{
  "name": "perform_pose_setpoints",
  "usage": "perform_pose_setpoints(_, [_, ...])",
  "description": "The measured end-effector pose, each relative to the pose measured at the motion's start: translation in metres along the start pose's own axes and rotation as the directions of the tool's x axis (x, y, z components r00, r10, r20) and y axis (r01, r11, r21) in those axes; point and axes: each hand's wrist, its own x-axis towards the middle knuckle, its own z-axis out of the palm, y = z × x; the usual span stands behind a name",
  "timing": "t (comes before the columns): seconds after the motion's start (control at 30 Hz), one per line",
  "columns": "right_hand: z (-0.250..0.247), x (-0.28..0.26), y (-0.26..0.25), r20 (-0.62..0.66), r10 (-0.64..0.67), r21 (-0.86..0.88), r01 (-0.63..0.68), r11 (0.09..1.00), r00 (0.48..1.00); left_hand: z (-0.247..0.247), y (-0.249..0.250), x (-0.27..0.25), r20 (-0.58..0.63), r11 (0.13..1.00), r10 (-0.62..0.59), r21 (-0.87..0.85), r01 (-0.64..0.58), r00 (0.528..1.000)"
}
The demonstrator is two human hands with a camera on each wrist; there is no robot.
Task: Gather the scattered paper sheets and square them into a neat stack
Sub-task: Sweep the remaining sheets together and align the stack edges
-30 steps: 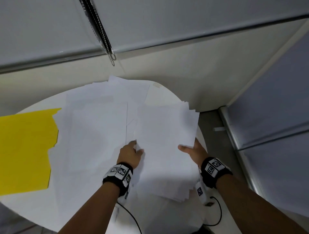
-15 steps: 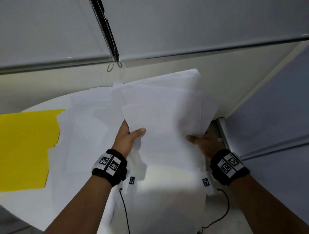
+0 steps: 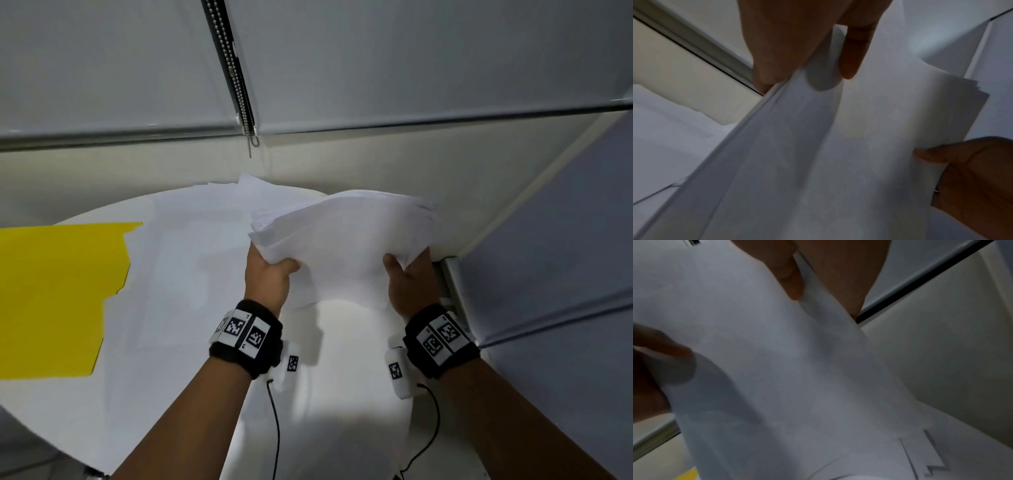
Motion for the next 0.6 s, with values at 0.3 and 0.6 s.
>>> perform_pose_setpoints(0.3, [-0.019,-0.015,-0.011,0.135,-0.085,0.126,0.068,0.990,0.987,-0.014,0.014,-0.013,0.018,0.993,0.112,-0.043,-0.111,0.994])
perform_pose_setpoints(0.6, [-0.009,-0.011,-0.014,0.112,-0.063,0.235,0.036,0.971,0.992,-0.009,0.016,-0.012,0.063,0.990,0.136,0.021,-0.138,0.989])
